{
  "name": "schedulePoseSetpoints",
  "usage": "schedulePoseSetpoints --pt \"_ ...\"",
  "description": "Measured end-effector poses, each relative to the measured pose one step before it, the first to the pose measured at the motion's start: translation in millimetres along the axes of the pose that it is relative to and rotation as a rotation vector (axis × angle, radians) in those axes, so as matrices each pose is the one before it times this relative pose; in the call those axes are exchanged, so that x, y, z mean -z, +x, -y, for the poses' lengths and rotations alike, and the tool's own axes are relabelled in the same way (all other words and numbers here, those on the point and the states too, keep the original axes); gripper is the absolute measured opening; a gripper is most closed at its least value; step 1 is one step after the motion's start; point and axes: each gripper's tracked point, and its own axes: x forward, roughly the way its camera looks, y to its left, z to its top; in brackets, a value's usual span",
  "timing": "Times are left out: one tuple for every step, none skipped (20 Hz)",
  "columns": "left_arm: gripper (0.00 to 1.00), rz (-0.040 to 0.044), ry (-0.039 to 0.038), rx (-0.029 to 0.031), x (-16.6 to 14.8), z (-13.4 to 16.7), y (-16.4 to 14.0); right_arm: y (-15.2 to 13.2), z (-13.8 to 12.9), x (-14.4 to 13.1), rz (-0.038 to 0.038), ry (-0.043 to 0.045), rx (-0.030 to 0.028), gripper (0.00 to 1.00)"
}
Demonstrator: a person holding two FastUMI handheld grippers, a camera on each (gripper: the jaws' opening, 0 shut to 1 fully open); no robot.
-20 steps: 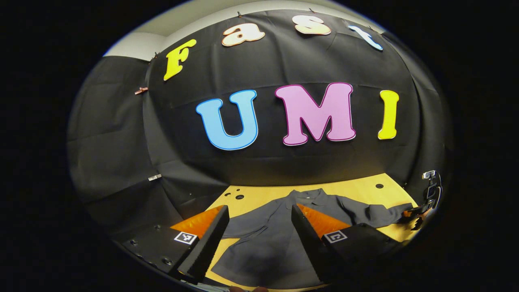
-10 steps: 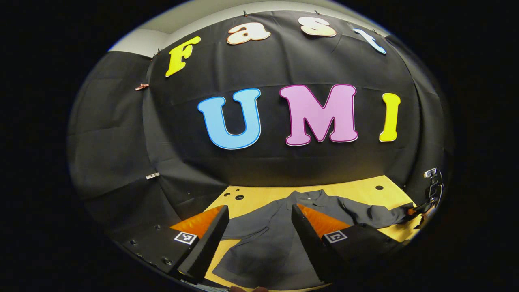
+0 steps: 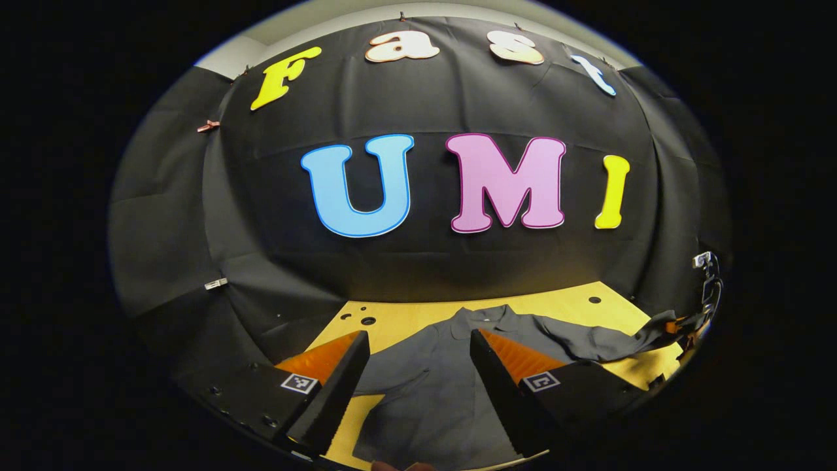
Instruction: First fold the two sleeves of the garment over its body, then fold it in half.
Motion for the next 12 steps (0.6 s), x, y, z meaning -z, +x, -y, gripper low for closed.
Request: schedulePoseSetpoints --pt "0.98 0.00353 0.00282 0.01486 1.76 -5.27 3.09 -12.35 -4.68 -4.10 0.01415 0.00001 0.00888 0.06" --pt "0.98 0.00197 0.00001 0.01237 0.98 -5.50 2.89 -10.14 -7.07 -5.97 0.01936 -0.00385 0.00928 0.06" --pt "0.97 0.00197 -0.00247 0.01253 2.42 -6.05 3.06 -11.53 -6.62 -6.87 0.01841 -0.00231 0.00524 0.06" --pt "0.98 0.00337 -0.00454 0.01107 0.88 -6.13 2.83 -13.58 -7.29 -6.74 0.01671 0.00296 0.00153 0.06" --pt "0.98 0.00419 -0.00478 0.00960 1.33 -6.63 2.88 -9.89 -9.45 -7.47 0.01515 0.00444 -0.00410 0.06" --pt "0.98 0.00322 -0.00312 0.00872 0.76 -7.11 2.84 -11.16 -11.40 -7.21 0.01336 0.00491 -0.00639 0.06" --pt "0.98 0.00449 -0.00218 0.00846 1.23 -6.74 2.66 -8.48 -12.00 -8.01 0.01622 0.00369 -0.00496 0.06" --pt "0.98 0.00456 -0.00151 0.01062 0.92 -6.47 2.41 -6.67 -13.44 -9.96 0.01810 0.00490 -0.00771 0.06" --pt "0.98 0.00378 0.00148 0.00769 1.48 -6.61 1.63 -5.89 -14.17 -9.69 0.01696 0.00553 -0.00810 0.06" --pt "0.97 0.00672 0.00193 0.00499 0.36 -7.60 1.31 -7.70 -16.13 -8.68 0.01555 0.00642 -0.01289 0.06" --pt "0.98 0.00466 0.00128 0.00460 1.05 -7.27 1.37 -2.27 -16.10 -6.93 0.01381 0.00511 -0.01332 0.06" --pt "0.98 0.00359 -0.00133 0.00158 0.82 -7.99 0.24 -1.33 -17.87 -5.35 0.01187 0.00161 -0.01700 0.06"
